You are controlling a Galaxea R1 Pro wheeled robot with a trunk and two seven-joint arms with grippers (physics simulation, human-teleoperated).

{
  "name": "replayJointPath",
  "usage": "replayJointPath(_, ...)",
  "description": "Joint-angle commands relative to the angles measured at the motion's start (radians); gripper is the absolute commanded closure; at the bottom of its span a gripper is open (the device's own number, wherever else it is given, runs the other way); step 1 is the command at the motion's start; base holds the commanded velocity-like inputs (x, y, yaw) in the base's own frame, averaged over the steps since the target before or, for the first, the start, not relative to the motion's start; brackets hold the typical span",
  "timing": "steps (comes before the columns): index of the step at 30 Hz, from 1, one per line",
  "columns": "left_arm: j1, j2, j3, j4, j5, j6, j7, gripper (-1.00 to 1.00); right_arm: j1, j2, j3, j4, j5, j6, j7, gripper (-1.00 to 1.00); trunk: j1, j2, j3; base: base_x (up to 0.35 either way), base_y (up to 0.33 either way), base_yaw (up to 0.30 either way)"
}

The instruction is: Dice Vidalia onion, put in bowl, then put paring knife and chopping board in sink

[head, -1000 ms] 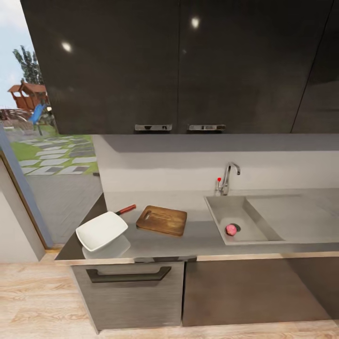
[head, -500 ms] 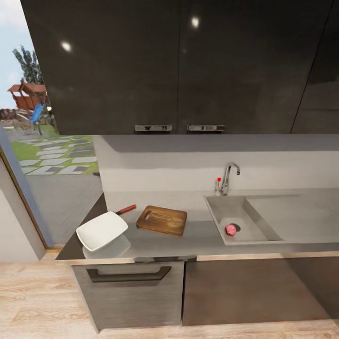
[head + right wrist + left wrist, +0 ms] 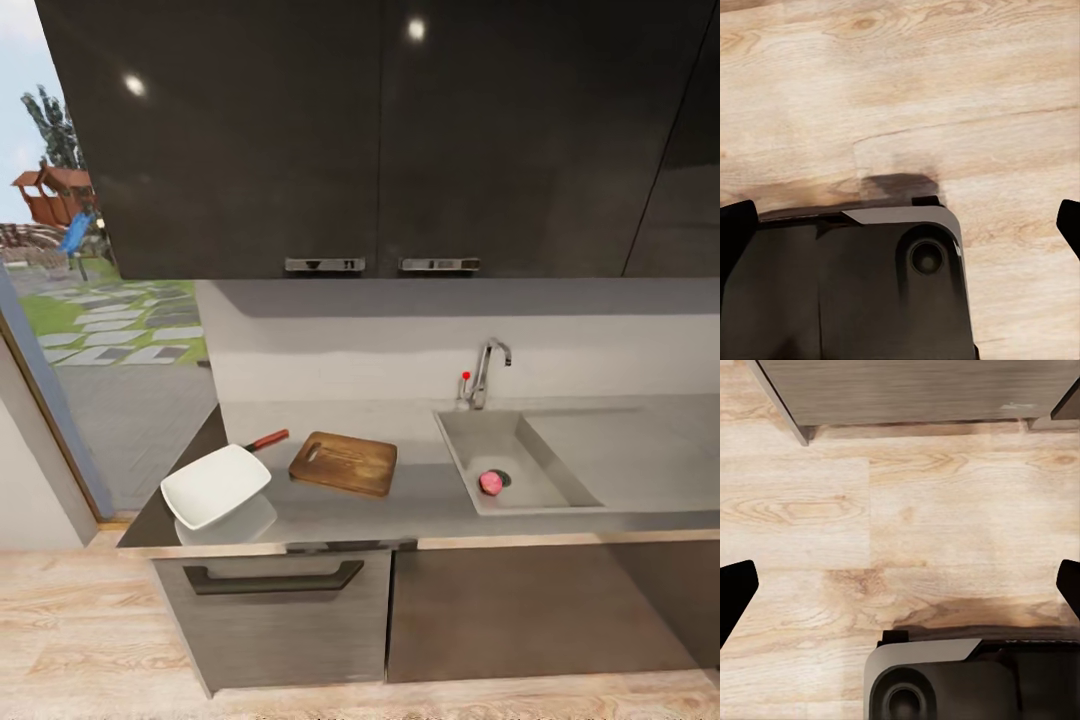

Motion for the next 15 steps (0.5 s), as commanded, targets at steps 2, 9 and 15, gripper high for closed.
replayJointPath(2, 0.0, 0.0, 0.0, -0.001, 0.0, -0.001, 0.0, -1.0, 0.0, 0.001, -0.004, 0.0, -0.001, -0.003, 0.0, -1.0, 0.001, -0.002, -0.005, 0.0, 0.0, 0.0)
replayJointPath(9, 0.0, 0.0, 0.001, 0.0, 0.0, -0.001, 0.0, -1.0, 0.0, 0.001, -0.004, 0.0, -0.001, -0.003, 0.0, -1.0, 0.001, -0.002, -0.008, 0.0, 0.0, 0.0)
replayJointPath(15, 0.0, 0.0, 0.001, 0.0, 0.0, -0.001, 0.0, -1.0, 0.0, 0.001, -0.004, 0.0, -0.002, -0.003, 0.0, -1.0, 0.001, -0.002, -0.008, 0.0, 0.0, 0.0)
